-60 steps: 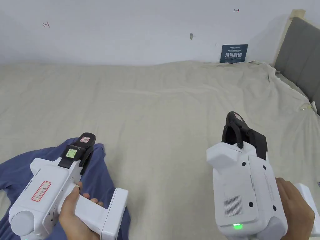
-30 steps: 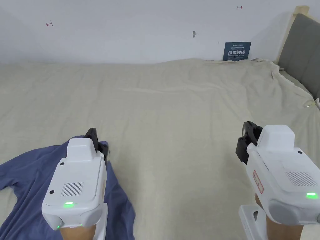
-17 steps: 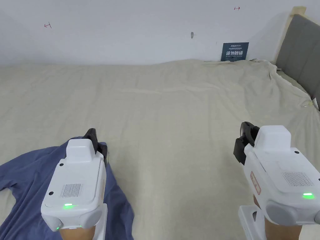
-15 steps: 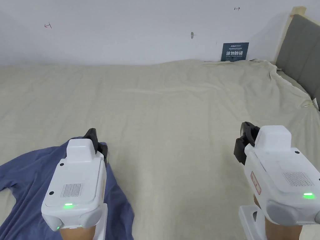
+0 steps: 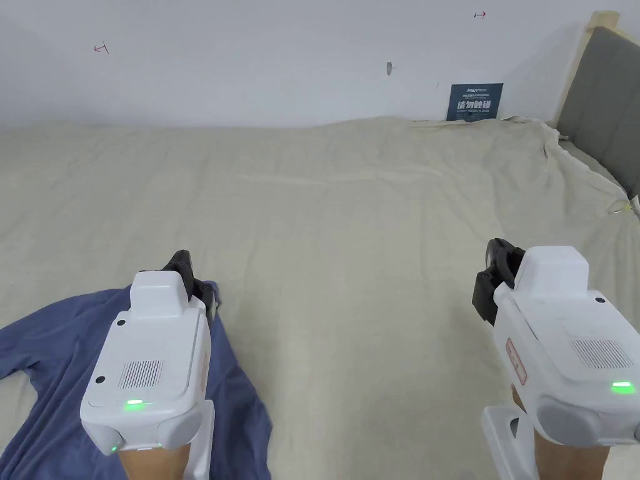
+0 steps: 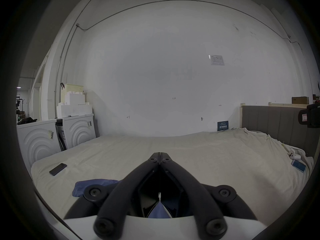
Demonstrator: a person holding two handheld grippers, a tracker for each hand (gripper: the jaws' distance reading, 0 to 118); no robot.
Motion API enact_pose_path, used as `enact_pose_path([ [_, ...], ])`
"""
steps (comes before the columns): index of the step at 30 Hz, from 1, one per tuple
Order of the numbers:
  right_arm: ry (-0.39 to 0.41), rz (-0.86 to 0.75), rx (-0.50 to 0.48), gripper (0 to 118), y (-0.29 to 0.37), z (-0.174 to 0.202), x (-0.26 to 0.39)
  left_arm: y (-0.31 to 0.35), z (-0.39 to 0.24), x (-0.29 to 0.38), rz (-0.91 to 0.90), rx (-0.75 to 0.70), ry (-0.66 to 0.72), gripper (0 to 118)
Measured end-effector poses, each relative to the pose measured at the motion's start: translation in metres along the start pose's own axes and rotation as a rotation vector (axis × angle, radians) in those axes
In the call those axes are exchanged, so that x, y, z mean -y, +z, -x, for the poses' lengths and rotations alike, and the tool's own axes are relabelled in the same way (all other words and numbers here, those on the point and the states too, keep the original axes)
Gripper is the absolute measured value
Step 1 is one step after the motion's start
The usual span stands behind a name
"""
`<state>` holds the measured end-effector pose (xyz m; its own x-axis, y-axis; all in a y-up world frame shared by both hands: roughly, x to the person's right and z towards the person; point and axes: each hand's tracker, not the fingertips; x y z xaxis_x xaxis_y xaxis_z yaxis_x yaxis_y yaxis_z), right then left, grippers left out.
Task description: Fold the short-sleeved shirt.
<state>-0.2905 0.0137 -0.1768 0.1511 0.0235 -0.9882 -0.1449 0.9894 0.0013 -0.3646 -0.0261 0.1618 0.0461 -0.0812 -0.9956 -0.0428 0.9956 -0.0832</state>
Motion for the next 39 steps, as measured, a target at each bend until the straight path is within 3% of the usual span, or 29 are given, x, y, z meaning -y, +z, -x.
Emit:
enact_pose_path([
  [18, 0.023, -0.024, -0.085, 0, -0.013, 0.043, -0.009, 0.008, 0.042, -0.006, -0.01, -0.089, 0.014, 0],
  [39, 0.039, -0.042, -0.426, 0, -0.035, 0.198, -0.015, 0.089, 0.198, -0.001, 0.013, -0.438, -0.029, 0],
])
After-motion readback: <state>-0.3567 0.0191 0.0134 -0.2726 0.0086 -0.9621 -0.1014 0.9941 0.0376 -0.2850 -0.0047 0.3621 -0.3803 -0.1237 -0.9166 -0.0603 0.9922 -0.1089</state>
